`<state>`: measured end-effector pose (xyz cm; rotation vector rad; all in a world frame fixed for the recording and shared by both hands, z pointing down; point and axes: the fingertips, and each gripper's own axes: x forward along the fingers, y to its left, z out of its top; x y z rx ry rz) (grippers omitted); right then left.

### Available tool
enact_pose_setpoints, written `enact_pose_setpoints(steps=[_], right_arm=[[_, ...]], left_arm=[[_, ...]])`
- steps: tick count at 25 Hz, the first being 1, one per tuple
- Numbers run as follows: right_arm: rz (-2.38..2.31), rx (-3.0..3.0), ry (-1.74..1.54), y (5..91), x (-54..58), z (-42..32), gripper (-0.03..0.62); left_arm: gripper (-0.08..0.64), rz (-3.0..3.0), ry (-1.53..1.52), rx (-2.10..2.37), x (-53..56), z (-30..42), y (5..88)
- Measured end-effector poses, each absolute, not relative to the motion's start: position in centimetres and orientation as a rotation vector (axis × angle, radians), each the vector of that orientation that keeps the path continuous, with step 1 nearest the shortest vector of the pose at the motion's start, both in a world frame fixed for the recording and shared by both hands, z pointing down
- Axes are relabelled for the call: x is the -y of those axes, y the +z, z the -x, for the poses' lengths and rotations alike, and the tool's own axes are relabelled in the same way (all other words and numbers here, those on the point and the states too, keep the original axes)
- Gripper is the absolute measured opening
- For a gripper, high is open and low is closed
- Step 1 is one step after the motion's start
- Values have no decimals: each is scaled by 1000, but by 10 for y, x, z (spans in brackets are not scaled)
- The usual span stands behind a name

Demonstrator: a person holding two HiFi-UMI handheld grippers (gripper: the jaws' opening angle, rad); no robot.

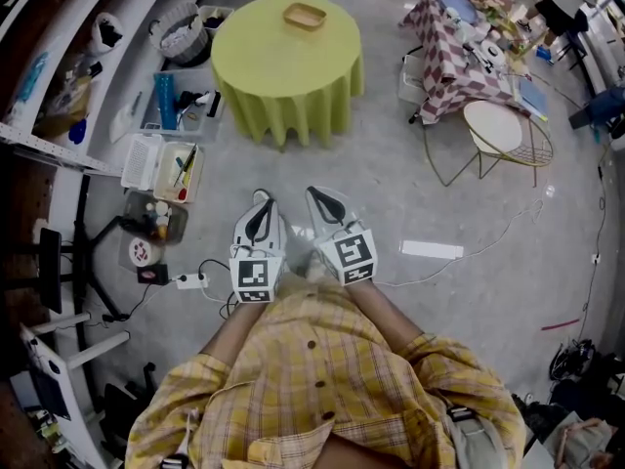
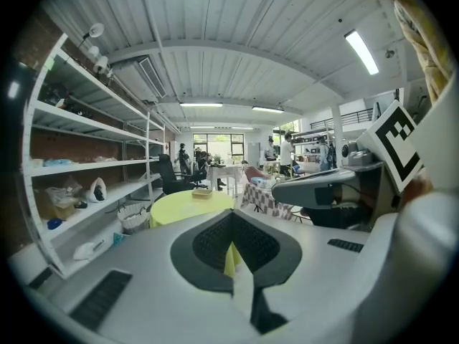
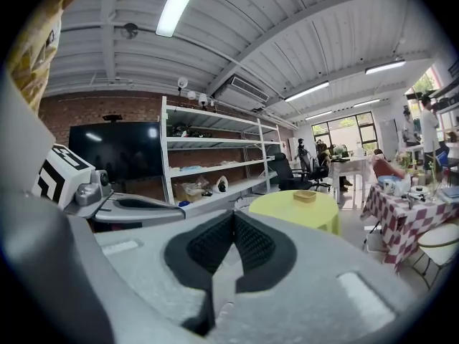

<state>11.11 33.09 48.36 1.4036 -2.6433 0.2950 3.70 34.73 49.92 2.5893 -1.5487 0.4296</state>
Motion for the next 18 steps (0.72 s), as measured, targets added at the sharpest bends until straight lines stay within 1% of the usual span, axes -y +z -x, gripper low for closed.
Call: enact_pose_setpoints(steps=[11, 18], right_arm=[[-1387, 2633, 251, 483, -307, -95, -3], [-1371, 2612, 260, 489, -273, -86, -3]], left_arm=[[2, -2586, 404, 1558, -318, -24, 506], [2, -2575, 386, 1545, -280, -16, 511]])
